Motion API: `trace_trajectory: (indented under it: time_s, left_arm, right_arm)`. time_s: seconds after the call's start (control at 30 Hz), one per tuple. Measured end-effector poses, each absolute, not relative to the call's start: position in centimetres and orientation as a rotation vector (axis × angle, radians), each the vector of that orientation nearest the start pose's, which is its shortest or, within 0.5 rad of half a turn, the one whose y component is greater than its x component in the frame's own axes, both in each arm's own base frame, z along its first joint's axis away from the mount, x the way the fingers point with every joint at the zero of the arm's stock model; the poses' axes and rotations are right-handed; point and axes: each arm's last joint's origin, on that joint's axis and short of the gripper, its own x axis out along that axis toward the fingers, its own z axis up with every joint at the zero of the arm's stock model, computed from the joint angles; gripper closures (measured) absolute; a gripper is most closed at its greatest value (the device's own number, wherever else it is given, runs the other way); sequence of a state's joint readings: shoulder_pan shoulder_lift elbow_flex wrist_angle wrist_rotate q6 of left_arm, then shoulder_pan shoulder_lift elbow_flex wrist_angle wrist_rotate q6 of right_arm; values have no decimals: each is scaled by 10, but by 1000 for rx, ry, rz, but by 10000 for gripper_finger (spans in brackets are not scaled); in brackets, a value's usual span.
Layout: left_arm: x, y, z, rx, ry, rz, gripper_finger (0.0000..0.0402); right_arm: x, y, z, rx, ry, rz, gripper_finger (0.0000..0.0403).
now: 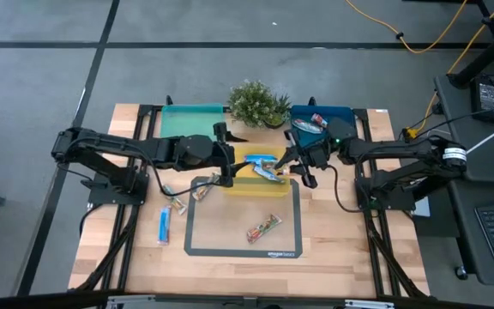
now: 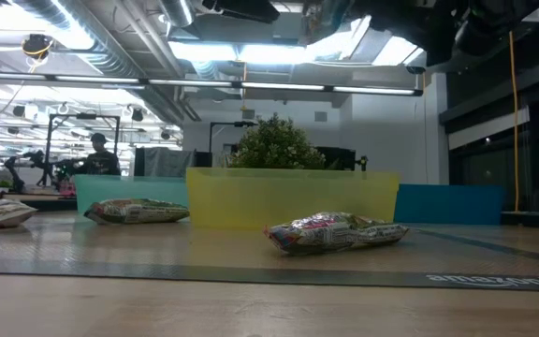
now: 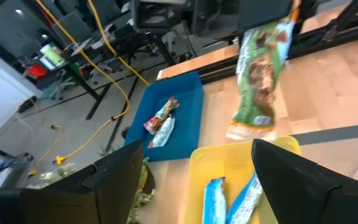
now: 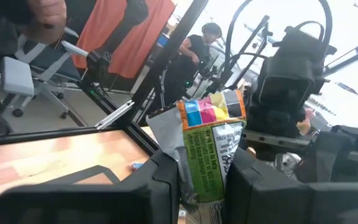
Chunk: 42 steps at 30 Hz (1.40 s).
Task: Pick and place Granola Bars by type
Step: Put the orange granola bar into the green bin
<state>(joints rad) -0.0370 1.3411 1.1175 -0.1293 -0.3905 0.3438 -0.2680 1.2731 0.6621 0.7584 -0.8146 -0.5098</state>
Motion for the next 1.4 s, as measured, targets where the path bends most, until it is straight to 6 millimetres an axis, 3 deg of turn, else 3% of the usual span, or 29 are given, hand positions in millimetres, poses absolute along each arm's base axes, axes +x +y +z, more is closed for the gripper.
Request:
trace_trajectory:
  time_s: [0.67,1.13,1.4]
  left_arm:
    - [302,-5,332,328,378,154,107]
    - [302,-4,332,328,378,151,107]
    - [302,-4,332,343,371,149,107]
  right_arm:
    - [299,-63,288,-575,-264,562,322]
    - [305,-57,306,-713,-373,651,322]
    - [316,-58,307,-732,-384,661,322]
